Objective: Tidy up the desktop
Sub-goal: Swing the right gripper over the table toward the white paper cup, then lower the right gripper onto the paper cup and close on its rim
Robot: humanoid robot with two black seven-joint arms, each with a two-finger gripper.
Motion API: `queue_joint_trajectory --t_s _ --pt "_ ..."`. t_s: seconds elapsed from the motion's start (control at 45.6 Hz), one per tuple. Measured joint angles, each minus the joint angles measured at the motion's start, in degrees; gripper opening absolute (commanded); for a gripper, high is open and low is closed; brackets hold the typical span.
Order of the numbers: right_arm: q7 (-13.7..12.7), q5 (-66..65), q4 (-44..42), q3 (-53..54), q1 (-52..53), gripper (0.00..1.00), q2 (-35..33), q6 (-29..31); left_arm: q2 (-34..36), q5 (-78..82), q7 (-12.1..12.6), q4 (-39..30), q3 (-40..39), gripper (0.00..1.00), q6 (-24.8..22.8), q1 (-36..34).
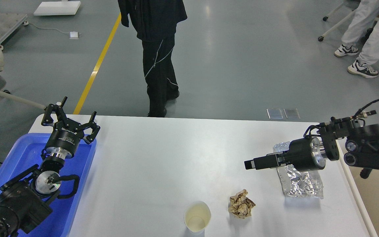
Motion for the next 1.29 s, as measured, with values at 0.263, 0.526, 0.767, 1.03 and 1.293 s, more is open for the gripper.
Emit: queue_joint_trajectory --t_s 0.263,0.526,0.767,1.03,1.293 --pt "-0.82 -0.40 1.30 -1.46 2.69 1.00 8.24 0.54 0.00 0.00 0.00 0.00 0.00 1.00 0.00 0.00" --pt "-1.02 -0.43 -1.16 -1.96 1.76 1.00 18.37 0.19 -0.01 0.00 0.00 -0.01 0.01 1.00 0.00 0.00" --pt "-1.03 -0.38 -5.41 -1.98 -0.68 1.00 24.20 -0.21 -0.01 0.00 0.00 0.00 0.01 1.00 0.00 -0.01" --pt "-1.03 -0.51 -9.60 -1.93 -4.26 0.99 26.39 -1.27 -0.01 0.00 0.00 0.00 0.02 1.00 0.00 0.00" --pt "-1.04 -0.63 -12.16 -2.00 -7.47 0.98 26.90 -2.26 -0.01 0.00 -0.01 0.00 0.03 1.00 0.00 0.00"
